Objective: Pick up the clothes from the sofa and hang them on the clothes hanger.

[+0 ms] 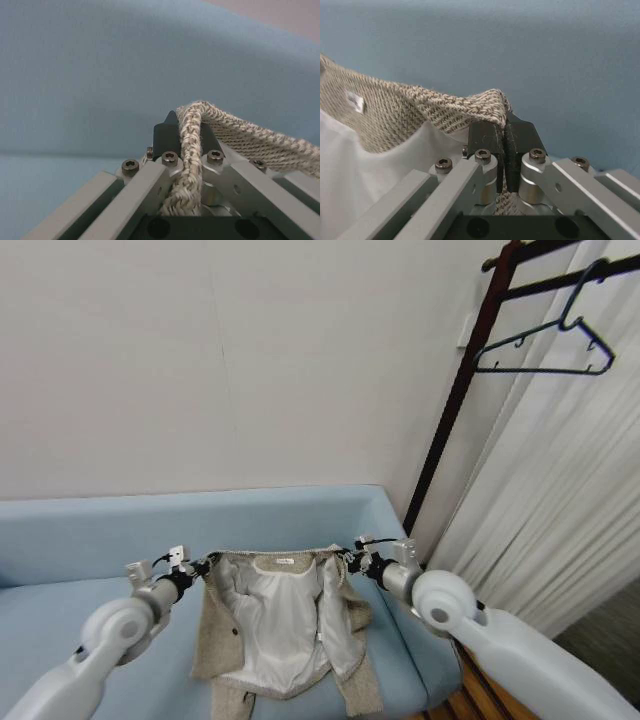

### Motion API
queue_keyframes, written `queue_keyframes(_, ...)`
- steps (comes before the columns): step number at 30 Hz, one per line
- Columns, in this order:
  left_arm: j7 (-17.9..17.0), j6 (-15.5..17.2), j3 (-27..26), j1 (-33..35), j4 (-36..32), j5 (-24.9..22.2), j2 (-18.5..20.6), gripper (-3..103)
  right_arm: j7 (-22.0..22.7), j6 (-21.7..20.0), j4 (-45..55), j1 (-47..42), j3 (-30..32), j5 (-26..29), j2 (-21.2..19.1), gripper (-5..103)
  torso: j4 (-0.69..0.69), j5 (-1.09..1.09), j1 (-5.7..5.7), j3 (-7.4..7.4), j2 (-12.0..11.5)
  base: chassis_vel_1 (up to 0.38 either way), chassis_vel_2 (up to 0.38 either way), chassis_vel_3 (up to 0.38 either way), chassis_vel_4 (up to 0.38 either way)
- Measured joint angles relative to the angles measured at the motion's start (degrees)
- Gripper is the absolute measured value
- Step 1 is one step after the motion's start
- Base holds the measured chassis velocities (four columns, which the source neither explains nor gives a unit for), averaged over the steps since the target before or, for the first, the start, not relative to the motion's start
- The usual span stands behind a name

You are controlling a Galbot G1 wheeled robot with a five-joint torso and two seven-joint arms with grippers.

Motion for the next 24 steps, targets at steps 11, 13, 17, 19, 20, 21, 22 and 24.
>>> queue_keyframes(11,2.5,-4.5,13.3,-14.3,19.3,11.0,-5.4,1,-3.2,4.9,-16.5,6.9,-9.8,-11.2,9.2,3,0.03,-0.02,-0.01,-0.01,0.0,0.0,0.0,0.0,0.0)
queue_keyframes(13,0.4,-4.6,16.3,-16.6,22.8,12.5,-7.5,0,-2.6,6.2,-21.4,7.3,-10.4,-15.7,12.3,15,0.03,0.0,0.0,-0.01,0.0,0.0,0.0,0.0,0.0)
queue_keyframes(17,-2.0,-2.7,19.9,-19.4,27.2,13.5,-10.2,11,-2.2,7.5,-28.3,8.0,-10.4,-20.6,15.7,25,0.02,0.0,-0.02,-0.02,0.0,0.0,0.0,0.0,0.0)
queue_keyframes(19,-2.5,-2.1,21.3,-20.8,29.7,14.3,-11.4,16,-2.6,8.2,-31.2,8.3,-10.4,-22.0,16.7,30,0.02,0.0,-0.02,-0.02,0.0,0.0,0.0,0.0,0.0)
queue_keyframes(20,-2.5,-2.1,21.3,-20.8,29.7,14.3,-11.4,16,-2.6,8.2,-31.2,8.3,-10.4,-22.0,16.7,30,0.02,0.0,-0.02,-0.02,0.0,0.0,0.0,0.0,0.0)
queue_keyframes(21,-3.3,-1.3,22.3,-22.2,32.2,15.2,-12.5,27,-3.2,9.3,-34.0,8.6,-10.2,-22.9,17.7,41,0.01,-0.02,0.0,-0.01,0.0,0.0,0.0,0.0,0.0)
queue_keyframes(22,-3.6,-0.8,22.4,-22.6,32.9,15.3,-12.8,27,-3.1,9.6,-34.5,8.6,-10.0,-23.0,17.9,41,0.01,-0.01,0.0,-0.01,0.0,0.0,0.0,0.0,0.0)
queue_keyframes(24,-3.8,0.2,22.2,-23.1,33.6,15.3,-12.7,38,-2.7,9.9,-33.8,7.9,-9.1,-22.3,17.5,52,0.02,0.0,-0.01,-0.02,0.0,0.0,0.0,0.0,0.0)
